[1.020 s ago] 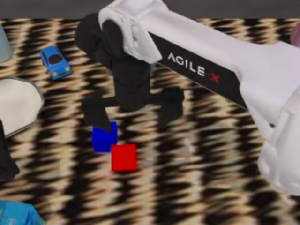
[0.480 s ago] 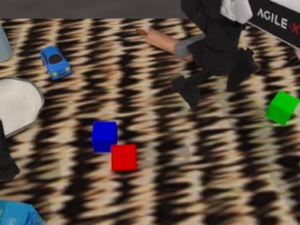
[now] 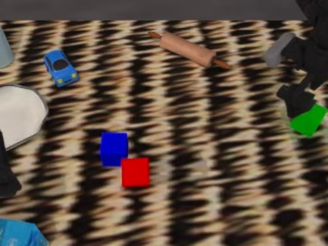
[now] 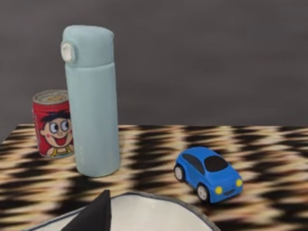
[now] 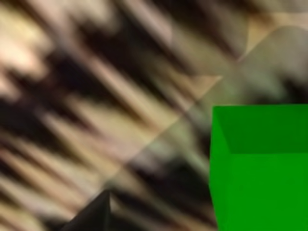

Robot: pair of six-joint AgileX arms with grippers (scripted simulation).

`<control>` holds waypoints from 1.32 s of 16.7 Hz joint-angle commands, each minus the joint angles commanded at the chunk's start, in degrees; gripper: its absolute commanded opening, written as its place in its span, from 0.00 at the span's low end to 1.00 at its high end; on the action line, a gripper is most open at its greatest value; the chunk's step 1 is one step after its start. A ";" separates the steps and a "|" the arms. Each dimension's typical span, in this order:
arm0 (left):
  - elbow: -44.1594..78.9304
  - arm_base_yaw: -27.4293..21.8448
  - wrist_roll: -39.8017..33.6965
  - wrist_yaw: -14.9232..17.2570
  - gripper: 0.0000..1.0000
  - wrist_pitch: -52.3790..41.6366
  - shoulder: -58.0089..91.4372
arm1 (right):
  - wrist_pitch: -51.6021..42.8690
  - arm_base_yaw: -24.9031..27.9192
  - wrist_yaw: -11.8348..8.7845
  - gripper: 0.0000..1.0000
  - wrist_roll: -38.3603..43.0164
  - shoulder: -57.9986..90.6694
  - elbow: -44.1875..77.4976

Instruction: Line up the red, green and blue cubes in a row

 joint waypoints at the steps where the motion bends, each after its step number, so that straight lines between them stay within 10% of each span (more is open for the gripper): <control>1: 0.00 0.00 0.00 0.00 1.00 0.00 0.00 | 0.63 -1.32 -0.06 1.00 -2.25 -0.79 -1.01; 22: 0.00 0.00 0.00 0.00 1.00 0.00 0.00 | 19.02 -3.08 -0.11 1.00 -5.07 3.78 -14.16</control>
